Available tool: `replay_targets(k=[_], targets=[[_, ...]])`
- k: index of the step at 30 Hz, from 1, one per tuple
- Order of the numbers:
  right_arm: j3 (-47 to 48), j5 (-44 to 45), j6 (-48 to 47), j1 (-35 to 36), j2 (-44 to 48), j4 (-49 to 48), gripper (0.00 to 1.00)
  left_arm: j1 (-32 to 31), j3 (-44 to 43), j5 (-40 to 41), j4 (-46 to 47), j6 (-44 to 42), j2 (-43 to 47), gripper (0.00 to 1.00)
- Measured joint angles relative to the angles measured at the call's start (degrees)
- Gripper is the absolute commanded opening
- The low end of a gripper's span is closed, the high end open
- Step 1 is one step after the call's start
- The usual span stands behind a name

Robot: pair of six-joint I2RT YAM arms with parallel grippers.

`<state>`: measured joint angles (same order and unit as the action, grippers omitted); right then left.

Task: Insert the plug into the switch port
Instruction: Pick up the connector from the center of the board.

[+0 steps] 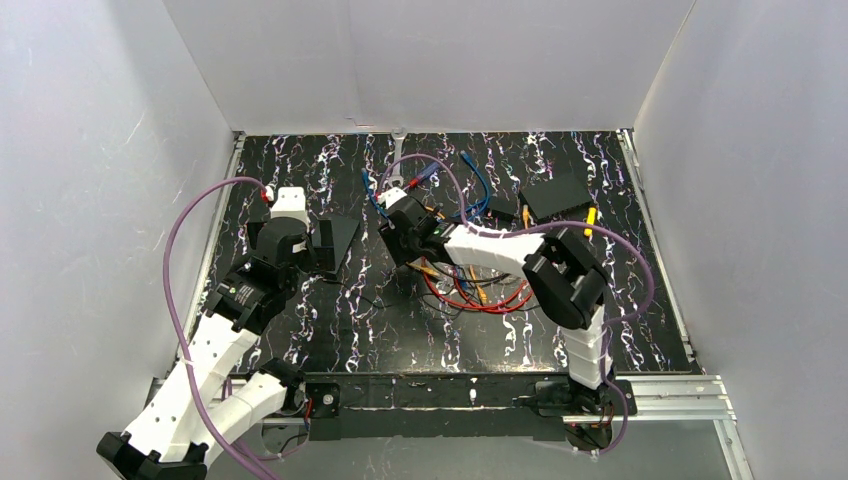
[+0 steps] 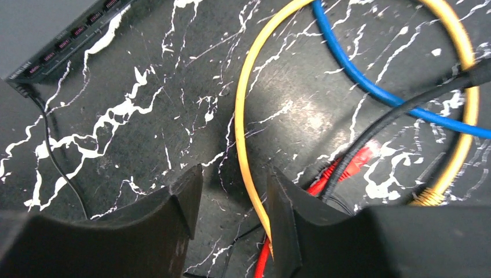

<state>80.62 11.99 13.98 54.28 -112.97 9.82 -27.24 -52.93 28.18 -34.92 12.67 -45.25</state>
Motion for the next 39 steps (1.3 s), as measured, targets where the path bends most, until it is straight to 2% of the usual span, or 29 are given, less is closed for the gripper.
replay_targets(k=[7, 13, 20, 29, 39], targets=[[1.4, -3.1, -2.8, -0.2, -4.3, 2.4, 0.42, -0.3, 0.1, 0.0, 0.2, 0.0, 0.1, 0.98], [1.7, -3.0, -5.3, -0.2, -5.2, 3.8, 0.32, -0.4, 0.1, 0.0, 0.2, 0.0, 0.2, 0.98], [2.1, -3.3, -7.4, -0.2, -5.2, 5.1, 0.01, -0.4, 0.1, 0.0, 0.2, 0.0, 0.3, 0.98], [4.8, -4.4, -8.5, -0.2, -2.9, 8.7, 0.01, -0.4, 0.1, -0.1, 0.2, 0.0, 0.3, 0.98], [7.1, -3.4, -9.8, -1.8, 14.2, 6.2, 0.01, -0.4, 0.1, -0.3, 0.2, 0.0, 0.3, 0.98]])
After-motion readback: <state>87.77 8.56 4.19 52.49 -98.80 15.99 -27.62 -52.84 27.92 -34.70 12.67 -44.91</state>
